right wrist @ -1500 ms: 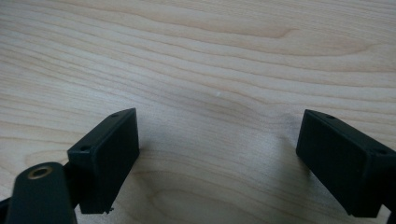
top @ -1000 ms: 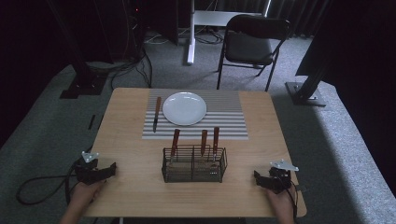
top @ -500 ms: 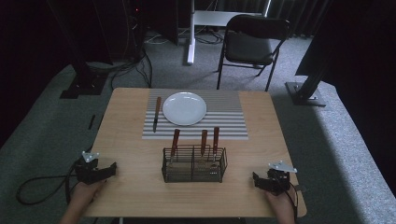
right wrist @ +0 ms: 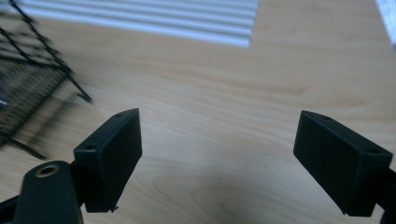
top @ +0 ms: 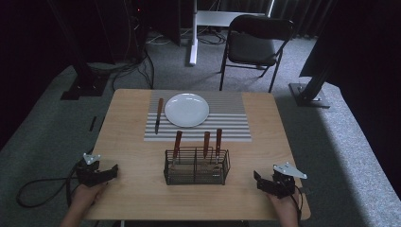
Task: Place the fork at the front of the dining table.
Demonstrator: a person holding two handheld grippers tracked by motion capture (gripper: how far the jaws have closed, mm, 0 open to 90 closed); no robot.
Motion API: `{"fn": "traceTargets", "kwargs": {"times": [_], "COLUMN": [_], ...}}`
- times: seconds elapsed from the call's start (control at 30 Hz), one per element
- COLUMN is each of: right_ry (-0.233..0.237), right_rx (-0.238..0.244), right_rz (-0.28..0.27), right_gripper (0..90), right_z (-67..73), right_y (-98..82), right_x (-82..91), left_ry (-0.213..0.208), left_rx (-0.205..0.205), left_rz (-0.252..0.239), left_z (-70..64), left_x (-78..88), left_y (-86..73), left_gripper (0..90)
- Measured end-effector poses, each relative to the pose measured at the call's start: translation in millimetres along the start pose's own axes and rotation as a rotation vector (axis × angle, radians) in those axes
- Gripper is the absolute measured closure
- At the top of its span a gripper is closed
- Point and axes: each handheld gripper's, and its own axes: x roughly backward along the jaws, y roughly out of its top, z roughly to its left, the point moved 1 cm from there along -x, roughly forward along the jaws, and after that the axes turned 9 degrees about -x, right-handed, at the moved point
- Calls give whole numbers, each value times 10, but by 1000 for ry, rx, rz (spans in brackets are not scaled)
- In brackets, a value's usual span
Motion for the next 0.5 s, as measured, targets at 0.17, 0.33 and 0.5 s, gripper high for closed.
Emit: {"fn": "traceTargets", "kwargs": {"times": [0.17,0.33,0.5], "right_ry": [44,89,120], "right_rx": [1,19,34], "right_rz": [-71,-102,-125], "right_gripper": [165,165,165], "right_z": [159,351,520], "right_y": [132,251,357], "right_x": [154,208,235], "left_ry": [0,0,0], "left_rx": [0,0,0], "left_rz": [-2,-2,-2], "left_z": [0,0,0], "left_x": [-4,-4,-4], "left_y": [2,2,2], "left_gripper": [69,69,69]}}
